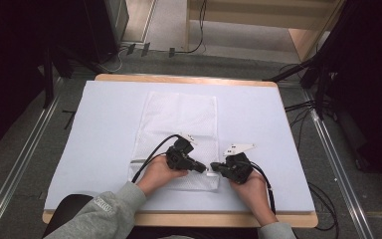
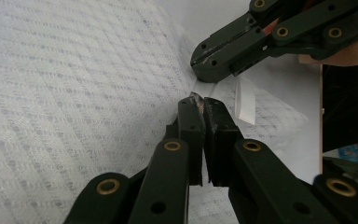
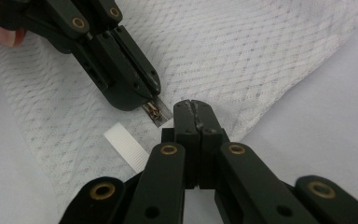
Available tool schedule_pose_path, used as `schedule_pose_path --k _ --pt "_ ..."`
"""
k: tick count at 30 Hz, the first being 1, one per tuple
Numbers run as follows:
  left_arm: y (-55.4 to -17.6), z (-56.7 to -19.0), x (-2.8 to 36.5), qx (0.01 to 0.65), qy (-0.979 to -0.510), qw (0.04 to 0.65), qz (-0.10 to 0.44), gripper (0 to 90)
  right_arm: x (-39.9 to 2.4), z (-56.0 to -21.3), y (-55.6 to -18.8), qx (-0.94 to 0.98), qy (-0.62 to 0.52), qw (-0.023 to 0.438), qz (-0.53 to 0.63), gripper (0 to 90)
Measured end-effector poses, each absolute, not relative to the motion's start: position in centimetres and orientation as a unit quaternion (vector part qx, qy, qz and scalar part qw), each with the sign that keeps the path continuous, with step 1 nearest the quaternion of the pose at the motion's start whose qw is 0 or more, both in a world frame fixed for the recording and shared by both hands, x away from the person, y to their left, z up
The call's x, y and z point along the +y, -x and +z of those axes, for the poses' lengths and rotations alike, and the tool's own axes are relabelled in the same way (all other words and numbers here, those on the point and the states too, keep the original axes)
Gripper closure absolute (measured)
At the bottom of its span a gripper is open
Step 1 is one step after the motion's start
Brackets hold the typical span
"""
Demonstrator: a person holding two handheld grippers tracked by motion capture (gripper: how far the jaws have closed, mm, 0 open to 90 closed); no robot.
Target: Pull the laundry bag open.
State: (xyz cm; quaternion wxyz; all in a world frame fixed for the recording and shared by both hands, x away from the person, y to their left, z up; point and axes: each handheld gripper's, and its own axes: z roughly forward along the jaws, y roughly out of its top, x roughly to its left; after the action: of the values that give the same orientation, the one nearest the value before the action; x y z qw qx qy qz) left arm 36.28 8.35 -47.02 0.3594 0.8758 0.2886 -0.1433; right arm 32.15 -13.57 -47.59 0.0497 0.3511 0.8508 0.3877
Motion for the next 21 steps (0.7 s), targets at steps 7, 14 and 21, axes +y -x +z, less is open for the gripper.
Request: schedule_pose_path --k 7,14,21 --pt "-36.4 -46.9 8.9 0.298 -0.873 0.355 -0.151 88.4 -13.6 -47.6 -32.0 0.853 -0.345 0.054 0.389 90.0" --pt "-36.6 -46.8 9.5 0.298 -0.875 0.349 -0.156 88.4 -13.6 -47.7 -32.0 0.852 -0.346 0.055 0.389 90.0" --pt "-36.9 -46.7 10.2 0.299 -0.873 0.349 -0.160 88.4 -13.6 -47.7 -32.0 0.850 -0.348 0.054 0.392 90.0"
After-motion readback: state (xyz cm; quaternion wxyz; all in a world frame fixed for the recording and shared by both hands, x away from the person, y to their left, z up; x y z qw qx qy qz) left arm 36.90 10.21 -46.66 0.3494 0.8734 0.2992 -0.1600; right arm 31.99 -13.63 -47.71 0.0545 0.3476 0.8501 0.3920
